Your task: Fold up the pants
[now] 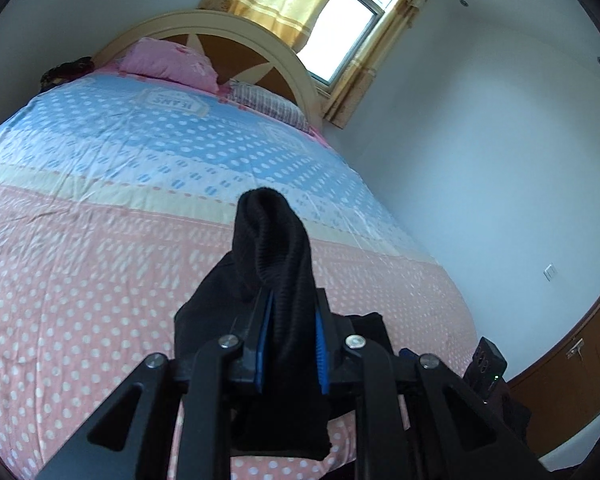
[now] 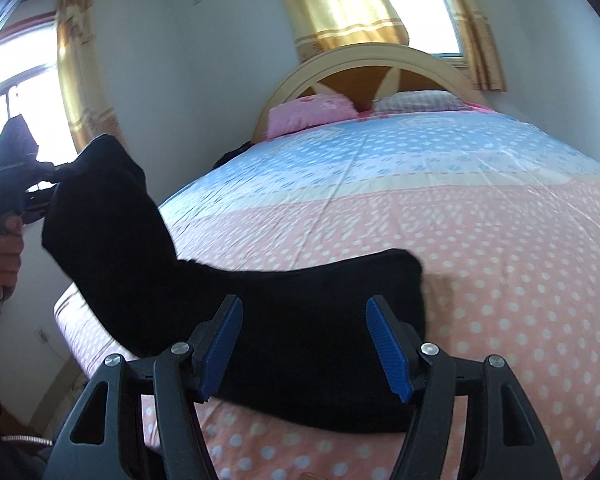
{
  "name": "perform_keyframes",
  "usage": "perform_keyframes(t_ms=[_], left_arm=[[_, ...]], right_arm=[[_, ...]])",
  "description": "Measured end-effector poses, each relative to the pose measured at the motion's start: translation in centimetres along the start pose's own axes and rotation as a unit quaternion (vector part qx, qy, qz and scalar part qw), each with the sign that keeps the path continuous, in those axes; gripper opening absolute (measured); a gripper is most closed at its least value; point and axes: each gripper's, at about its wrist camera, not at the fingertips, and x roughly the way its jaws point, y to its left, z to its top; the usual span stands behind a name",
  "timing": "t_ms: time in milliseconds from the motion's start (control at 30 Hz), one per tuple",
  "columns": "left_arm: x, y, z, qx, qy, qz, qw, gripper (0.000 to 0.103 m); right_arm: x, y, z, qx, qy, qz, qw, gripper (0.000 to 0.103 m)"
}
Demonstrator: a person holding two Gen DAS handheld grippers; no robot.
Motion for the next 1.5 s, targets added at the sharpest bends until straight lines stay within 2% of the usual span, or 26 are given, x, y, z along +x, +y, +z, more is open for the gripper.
perform_keyframes(t_ms=[200, 267, 400, 533, 633, 733, 800, 867, 900, 967, 1100, 1167, 1267, 1333, 1367, 1433, 1500], left_arm=[[5.4, -6.2, 0.3, 0.054, 0.046, -0.021, 0.9973, 0.019], [8.0, -7.9, -0.4, 0.071, 0.066, -0.015, 0.9951, 0.019], [14.1, -10.0, -2.9, 0.097, 0.117, 0.001, 0.9884, 0.019], [19.6, -10.5, -6.3, 0.109, 0.160, 0.025, 0.9808, 0.022], [20.8, -11.6, -7.7, 0.103, 0.169, 0.009, 0.9801, 0.025], [18.9, -13.2, -7.9, 0.115, 0.154, -0.024, 0.9811, 0.031], [17.1, -13.6, -7.6, 0.128, 0.131, -0.021, 0.9829, 0.056], [14.6, -12.9, -7.0, 0.137, 0.089, -0.010, 0.9866, 0.073], [13.7, -12.4, -6.8, 0.139, 0.073, 0.000, 0.9875, 0.078], [12.0, -10.8, -6.5, 0.147, 0.045, 0.037, 0.9875, 0.081], [10.0, -6.3, -7.0, 0.144, 0.014, 0.126, 0.9815, 0.089], [10.0, -3.8, -7.3, 0.122, 0.015, 0.151, 0.9808, 0.089], [10.5, -1.0, -7.8, 0.089, 0.020, 0.162, 0.9826, 0.089], [11.1, 0.1, -7.9, 0.083, 0.023, 0.175, 0.9809, 0.089], [11.2, 0.5, -7.8, 0.081, 0.022, 0.182, 0.9796, 0.089], [11.9, 1.1, -7.3, 0.083, 0.028, 0.194, 0.9772, 0.089], [12.4, 1.5, -6.7, 0.085, 0.030, 0.198, 0.9761, 0.089]], right_arm=[[-1.1, -3.7, 0.8, 0.053, -0.022, -0.054, 0.997, 0.066], [-1.2, -5.0, 0.9, 0.075, -0.025, -0.065, 0.995, 0.066], [-1.3, -6.9, 0.9, 0.107, -0.019, -0.074, 0.991, 0.066], [-1.0, -8.2, 0.8, 0.131, -0.010, -0.067, 0.989, 0.066], [-1.2, -8.8, 0.6, 0.147, -0.011, -0.062, 0.987, 0.066], [-1.3, -8.7, 0.7, 0.151, -0.013, -0.050, 0.987, 0.066], [-1.3, -8.1, 0.9, 0.149, -0.012, -0.024, 0.989, 0.072], [-1.4, -7.3, 1.0, 0.147, -0.009, 0.006, 0.989, 0.077], [-1.2, -6.8, 1.1, 0.147, -0.005, 0.023, 0.989, 0.078], [-0.7, -5.7, 1.1, 0.143, 0.009, 0.045, 0.989, 0.078], [1.2, -3.4, 1.0, 0.123, 0.051, 0.051, 0.990, 0.078], [2.3, -3.0, 0.7, 0.123, 0.073, 0.041, 0.989, 0.078], [4.2, -3.2, 0.1, 0.145, 0.109, 0.033, 0.983, 0.077], [4.7, -2.9, 0.3, 0.135, 0.121, 0.033, 0.983, 0.049], [4.8, -2.5, 0.3, 0.123, 0.130, 0.033, 0.983, 0.022], [4.4, -2.2, 0.8, 0.107, 0.125, 0.032, 0.986, 0.015], [3.2, -2.1, 1.3, 0.100, 0.109, 0.041, 0.988, 0.014]])
